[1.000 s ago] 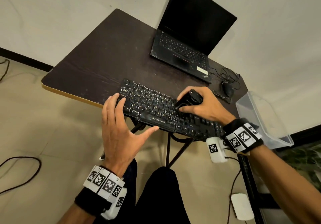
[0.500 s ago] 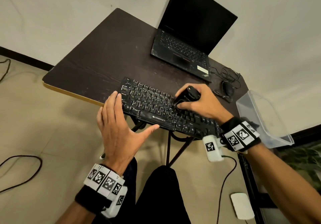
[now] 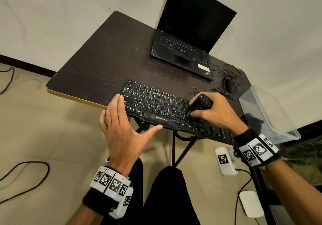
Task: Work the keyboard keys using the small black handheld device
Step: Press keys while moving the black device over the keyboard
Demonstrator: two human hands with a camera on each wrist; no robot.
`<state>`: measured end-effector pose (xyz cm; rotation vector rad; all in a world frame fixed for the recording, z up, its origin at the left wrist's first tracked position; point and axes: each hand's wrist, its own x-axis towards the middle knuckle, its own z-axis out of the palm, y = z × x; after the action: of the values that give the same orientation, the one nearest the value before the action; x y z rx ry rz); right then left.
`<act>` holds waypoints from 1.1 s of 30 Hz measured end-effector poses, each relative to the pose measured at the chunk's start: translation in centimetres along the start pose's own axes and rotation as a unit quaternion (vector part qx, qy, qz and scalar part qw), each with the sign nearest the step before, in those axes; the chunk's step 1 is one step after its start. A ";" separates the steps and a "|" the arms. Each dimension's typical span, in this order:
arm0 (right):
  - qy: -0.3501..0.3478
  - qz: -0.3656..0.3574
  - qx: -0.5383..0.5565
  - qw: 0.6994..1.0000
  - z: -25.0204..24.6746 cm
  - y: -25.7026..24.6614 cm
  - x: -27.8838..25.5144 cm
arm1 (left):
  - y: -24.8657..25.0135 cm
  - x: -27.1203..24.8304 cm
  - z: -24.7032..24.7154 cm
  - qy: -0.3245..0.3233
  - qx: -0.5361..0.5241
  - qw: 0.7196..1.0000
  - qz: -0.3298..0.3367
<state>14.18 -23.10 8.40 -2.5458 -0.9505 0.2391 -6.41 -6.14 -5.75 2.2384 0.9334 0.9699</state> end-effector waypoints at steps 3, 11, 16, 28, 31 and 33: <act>0.037 0.019 0.007 0.999 -0.5 0.7 -0.6 | 0.0 0.0 -0.1 0.000 0.009 1.000 0.004; -0.012 -0.061 0.019 0.998 -0.3 -0.1 -1.1 | -0.3 -0.1 0.1 -0.010 0.035 0.999 0.025; -0.019 -0.068 0.021 0.997 -1.2 1.0 -1.2 | -0.4 -0.1 -0.5 -0.047 0.060 0.996 0.039; -0.068 -0.130 0.021 0.989 -0.9 -0.2 -1.0 | 0.0 9.5 -3.1 -0.249 -0.025 0.941 0.228; -0.023 -0.113 -0.013 0.993 -1.7 0.2 0.2 | -1.2 12.0 -2.5 -0.321 0.034 0.906 0.273; -0.030 -0.124 -0.012 0.992 -1.8 0.1 -0.1 | -2.5 12.7 -2.5 -0.332 0.029 0.902 0.276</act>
<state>14.70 -23.81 9.94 -2.4212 -1.2876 0.2337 -2.91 5.51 -0.75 2.6640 0.0173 0.3064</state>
